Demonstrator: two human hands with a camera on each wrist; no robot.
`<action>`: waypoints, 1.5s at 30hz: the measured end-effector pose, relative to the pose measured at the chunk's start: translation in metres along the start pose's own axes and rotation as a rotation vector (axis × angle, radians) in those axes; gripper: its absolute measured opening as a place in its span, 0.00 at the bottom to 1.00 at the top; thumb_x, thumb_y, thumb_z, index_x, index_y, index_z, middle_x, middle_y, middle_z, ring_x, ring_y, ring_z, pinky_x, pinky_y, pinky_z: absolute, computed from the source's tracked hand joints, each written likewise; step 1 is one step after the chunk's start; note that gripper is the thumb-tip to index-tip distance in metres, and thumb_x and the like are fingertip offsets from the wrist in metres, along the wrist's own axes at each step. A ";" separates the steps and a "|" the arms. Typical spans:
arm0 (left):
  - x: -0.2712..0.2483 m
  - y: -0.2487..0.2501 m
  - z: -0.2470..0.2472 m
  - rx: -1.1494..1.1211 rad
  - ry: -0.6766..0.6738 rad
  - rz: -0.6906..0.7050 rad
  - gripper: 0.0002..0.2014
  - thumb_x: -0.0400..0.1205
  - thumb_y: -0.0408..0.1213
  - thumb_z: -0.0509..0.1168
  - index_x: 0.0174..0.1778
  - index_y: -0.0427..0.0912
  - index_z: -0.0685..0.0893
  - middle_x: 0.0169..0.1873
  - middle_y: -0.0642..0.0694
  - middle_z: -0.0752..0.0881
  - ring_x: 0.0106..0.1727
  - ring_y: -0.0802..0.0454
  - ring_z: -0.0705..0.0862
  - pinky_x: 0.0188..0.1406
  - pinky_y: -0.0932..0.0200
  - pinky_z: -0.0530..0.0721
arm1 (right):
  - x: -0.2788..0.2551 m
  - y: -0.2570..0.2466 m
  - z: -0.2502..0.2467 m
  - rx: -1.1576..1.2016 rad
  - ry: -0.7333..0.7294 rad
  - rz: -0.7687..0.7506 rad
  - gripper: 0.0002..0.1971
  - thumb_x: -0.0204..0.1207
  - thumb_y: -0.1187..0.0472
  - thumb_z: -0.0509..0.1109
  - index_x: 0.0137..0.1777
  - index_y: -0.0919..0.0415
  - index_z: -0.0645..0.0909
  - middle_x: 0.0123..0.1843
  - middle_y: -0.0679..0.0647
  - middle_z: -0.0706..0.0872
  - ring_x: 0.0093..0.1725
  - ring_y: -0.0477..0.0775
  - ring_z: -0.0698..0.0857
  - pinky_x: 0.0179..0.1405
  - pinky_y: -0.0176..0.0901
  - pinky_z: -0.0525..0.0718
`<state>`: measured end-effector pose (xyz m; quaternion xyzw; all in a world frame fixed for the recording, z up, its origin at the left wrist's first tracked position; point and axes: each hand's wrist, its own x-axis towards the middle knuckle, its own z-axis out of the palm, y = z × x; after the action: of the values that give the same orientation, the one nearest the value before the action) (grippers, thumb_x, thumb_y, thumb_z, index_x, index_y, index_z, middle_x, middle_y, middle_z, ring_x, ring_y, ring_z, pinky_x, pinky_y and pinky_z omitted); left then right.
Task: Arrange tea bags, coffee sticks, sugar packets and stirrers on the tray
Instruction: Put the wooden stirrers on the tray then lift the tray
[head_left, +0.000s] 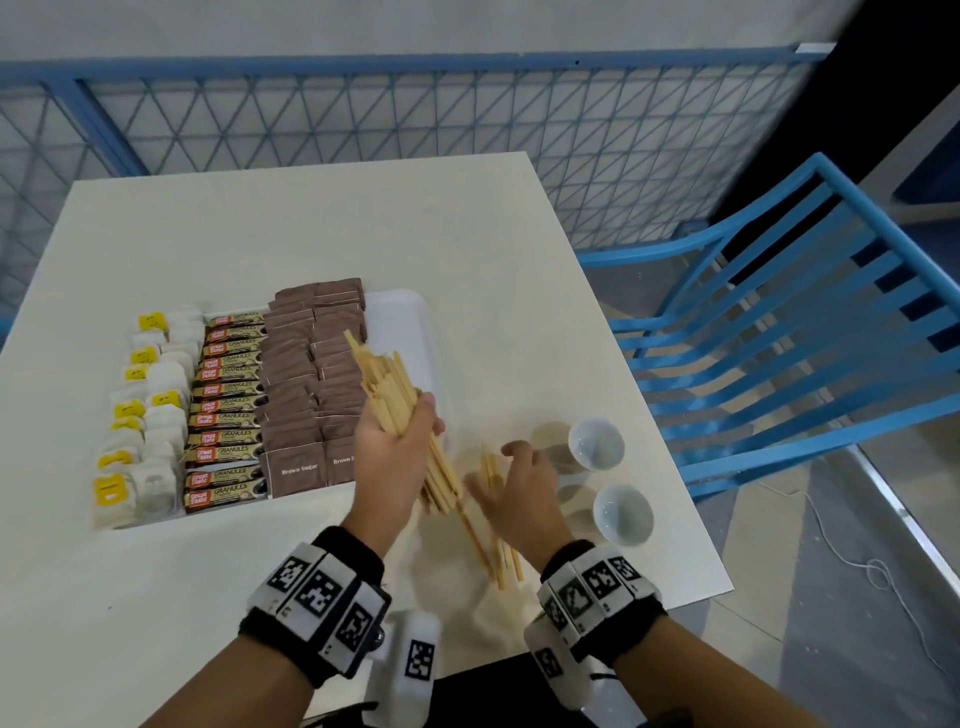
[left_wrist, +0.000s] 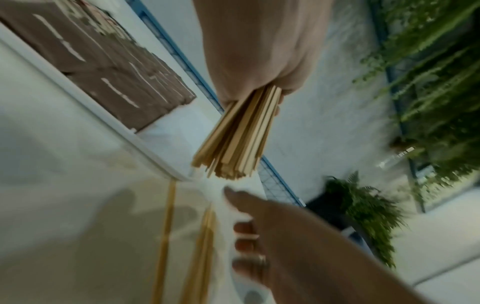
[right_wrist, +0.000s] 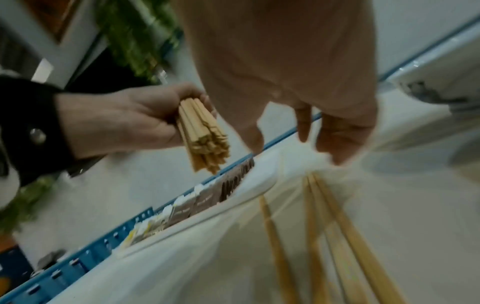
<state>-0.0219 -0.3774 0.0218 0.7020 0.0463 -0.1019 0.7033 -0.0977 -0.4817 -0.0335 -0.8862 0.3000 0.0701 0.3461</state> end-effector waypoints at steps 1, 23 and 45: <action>0.002 -0.002 -0.006 -0.001 -0.015 -0.039 0.03 0.81 0.36 0.66 0.43 0.41 0.79 0.26 0.49 0.83 0.26 0.62 0.82 0.30 0.66 0.81 | -0.002 0.002 0.003 -0.133 -0.036 0.008 0.35 0.73 0.42 0.68 0.72 0.65 0.63 0.65 0.60 0.71 0.65 0.58 0.70 0.65 0.45 0.70; -0.008 -0.039 -0.044 0.054 -0.071 -0.279 0.06 0.80 0.38 0.68 0.46 0.39 0.80 0.26 0.46 0.82 0.31 0.53 0.81 0.39 0.58 0.78 | 0.007 0.004 0.004 -0.178 -0.167 -0.075 0.05 0.73 0.67 0.64 0.47 0.65 0.79 0.48 0.58 0.82 0.44 0.51 0.74 0.41 0.38 0.72; -0.004 -0.018 -0.019 0.007 -0.077 -0.043 0.09 0.80 0.38 0.67 0.55 0.44 0.80 0.45 0.49 0.87 0.49 0.55 0.86 0.46 0.66 0.80 | 0.002 -0.047 -0.017 0.762 -0.113 -0.287 0.08 0.71 0.66 0.76 0.43 0.52 0.83 0.38 0.49 0.88 0.41 0.45 0.87 0.47 0.39 0.86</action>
<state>-0.0283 -0.3578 0.0053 0.6989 0.0341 -0.1441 0.6997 -0.0703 -0.4659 0.0054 -0.7221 0.1583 -0.0464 0.6719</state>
